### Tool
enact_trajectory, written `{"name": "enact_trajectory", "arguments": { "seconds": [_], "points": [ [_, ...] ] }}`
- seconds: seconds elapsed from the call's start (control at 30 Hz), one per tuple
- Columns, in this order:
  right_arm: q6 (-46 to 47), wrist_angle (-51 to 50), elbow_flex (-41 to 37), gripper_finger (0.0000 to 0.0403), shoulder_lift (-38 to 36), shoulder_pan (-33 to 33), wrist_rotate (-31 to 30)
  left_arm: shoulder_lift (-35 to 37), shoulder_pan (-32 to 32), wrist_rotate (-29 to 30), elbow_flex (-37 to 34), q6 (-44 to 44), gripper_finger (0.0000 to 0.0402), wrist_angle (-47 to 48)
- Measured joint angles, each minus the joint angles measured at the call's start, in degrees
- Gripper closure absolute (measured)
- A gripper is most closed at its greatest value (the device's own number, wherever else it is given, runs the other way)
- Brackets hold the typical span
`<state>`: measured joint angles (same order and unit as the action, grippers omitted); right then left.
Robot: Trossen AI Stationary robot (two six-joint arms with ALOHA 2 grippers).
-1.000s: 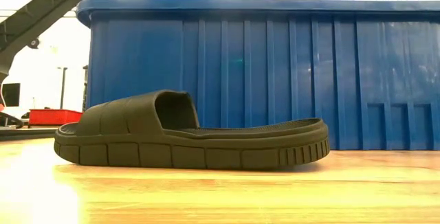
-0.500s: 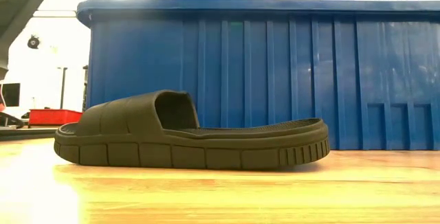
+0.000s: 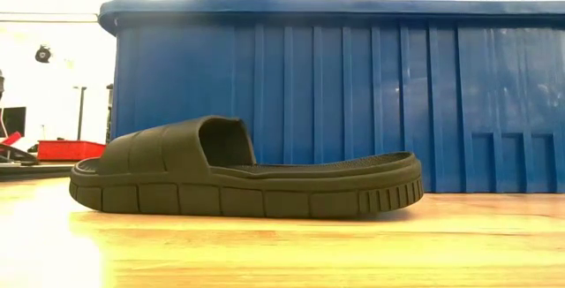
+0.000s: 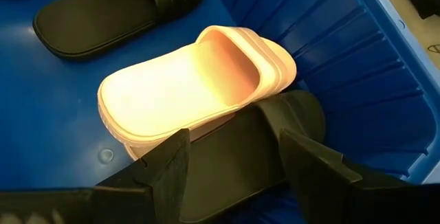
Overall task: Pick and place slides into bin
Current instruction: Put the black slide into the blue container
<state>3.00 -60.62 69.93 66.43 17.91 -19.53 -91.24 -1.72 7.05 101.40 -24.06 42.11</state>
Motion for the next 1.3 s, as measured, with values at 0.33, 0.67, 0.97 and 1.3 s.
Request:
{"name": "enact_trajectory", "arguments": {
  "seconds": [0.33,0.67,0.97,1.3],
  "points": [
    [1.49,-0.02,0.00,0.0188,0.00,0.00,0.04,-5.39,-13.92,7.53,-1.39,-28.93,0.0047,10.32],
    [-3.23,-0.46,0.00,0.0188,0.00,0.00,0.19,-15.01,-22.84,5.29,-1.22,-56.45,0.0047,10.03],
    [-5.78,-0.43,0.00,0.0188,0.00,0.00,0.16,-24.16,-24.24,4.43,-1.20,-67.65,0.0047,16.53],
    [-7.58,-0.37,0.00,0.0188,0.00,0.00,0.15,-29.96,-24.15,3.78,-1.16,-76.82,0.0047,26.79]
  ]
}}
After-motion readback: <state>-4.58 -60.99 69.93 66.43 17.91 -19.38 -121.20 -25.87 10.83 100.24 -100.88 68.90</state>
